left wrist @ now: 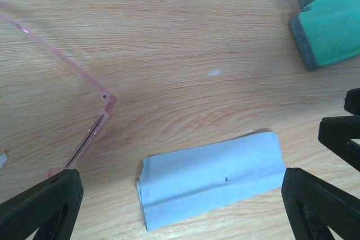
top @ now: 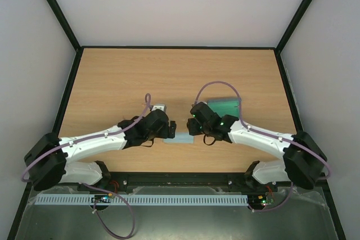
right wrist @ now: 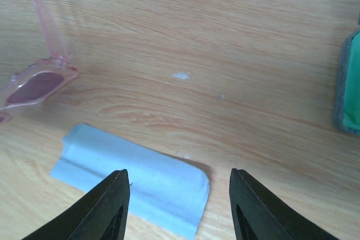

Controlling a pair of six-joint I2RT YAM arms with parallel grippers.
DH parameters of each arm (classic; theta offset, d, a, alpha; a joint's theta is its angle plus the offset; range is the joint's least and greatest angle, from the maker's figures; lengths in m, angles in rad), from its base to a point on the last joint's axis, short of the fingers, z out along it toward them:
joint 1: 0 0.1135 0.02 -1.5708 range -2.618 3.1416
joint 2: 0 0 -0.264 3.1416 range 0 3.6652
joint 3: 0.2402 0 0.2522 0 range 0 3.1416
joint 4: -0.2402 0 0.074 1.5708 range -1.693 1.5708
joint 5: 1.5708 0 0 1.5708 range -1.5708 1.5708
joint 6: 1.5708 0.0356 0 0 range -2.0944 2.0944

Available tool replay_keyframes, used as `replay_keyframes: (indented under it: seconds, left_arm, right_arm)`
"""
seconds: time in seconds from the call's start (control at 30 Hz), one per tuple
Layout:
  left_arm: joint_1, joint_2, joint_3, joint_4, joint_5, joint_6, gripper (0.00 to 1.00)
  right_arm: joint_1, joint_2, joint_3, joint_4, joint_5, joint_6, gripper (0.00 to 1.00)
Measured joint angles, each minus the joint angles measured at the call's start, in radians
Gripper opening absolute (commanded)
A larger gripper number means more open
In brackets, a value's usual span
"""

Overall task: Organize the sunglasses
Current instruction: Adjust the glasses cleaning cloth at the center of the board.

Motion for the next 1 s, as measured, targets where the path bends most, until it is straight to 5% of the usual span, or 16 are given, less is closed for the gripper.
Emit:
replay_keyframes:
  seconds: [0.13, 0.27, 0.37, 0.63, 1.0]
  left_arm:
    - [0.01, -0.056, -0.006, -0.009, 0.056, -0.002, 0.83]
    - [0.023, -0.097, -0.035, 0.007, 0.115, -0.01, 0.24]
    - [0.033, -0.109, -0.074, 0.041, 0.167, -0.014, 0.03]
    - [0.061, -0.09, -0.192, 0.19, 0.314, -0.023, 0.02]
    - [0.09, 0.031, -0.213, 0.333, 0.423, -0.03, 0.02]
  right_arm:
    - [0.0, -0.062, -0.035, 0.003, -0.058, 0.024, 0.26]
    - [0.0, -0.077, -0.087, 0.042, -0.158, 0.067, 0.15]
    - [0.0, -0.075, -0.125, 0.095, -0.237, 0.096, 0.11]
    - [0.0, 0.019, -0.156, 0.287, -0.408, 0.164, 0.07]
    - [0.0, 0.128, -0.145, 0.368, -0.447, 0.196, 0.05]
